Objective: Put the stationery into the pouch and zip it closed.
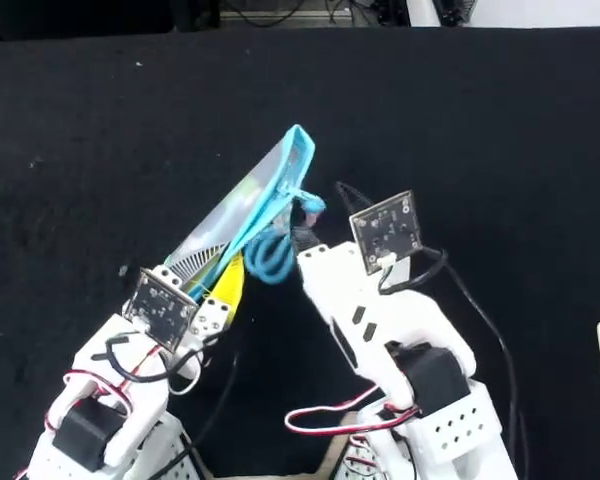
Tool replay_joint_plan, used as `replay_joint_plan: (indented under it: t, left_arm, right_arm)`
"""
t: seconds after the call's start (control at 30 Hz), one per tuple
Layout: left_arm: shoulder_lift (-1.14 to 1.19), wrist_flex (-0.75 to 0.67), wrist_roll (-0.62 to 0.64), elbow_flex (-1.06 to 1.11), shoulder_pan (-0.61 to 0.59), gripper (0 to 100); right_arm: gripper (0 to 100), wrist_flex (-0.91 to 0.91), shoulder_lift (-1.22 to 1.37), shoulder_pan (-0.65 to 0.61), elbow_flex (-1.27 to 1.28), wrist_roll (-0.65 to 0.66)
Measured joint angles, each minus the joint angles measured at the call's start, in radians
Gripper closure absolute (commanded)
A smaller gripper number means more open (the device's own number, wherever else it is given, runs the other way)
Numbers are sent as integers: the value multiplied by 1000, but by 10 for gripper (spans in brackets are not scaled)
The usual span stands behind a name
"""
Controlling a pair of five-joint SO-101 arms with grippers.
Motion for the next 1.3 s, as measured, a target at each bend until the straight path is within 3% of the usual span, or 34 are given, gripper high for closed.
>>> replay_joint_plan:
  t: [0.8, 1.0, 1.3]
  left_arm:
    - [0, 28, -55, -14, 0, 971]
    - [0, 28, -55, -14, 0, 971]
    - [0, 28, -55, -14, 0, 971]
  right_arm:
    - [829, 5, -186, -17, 38, 0]
    - [829, -112, -186, -17, 164, 0]
    - [853, -146, -189, -17, 169, 0]
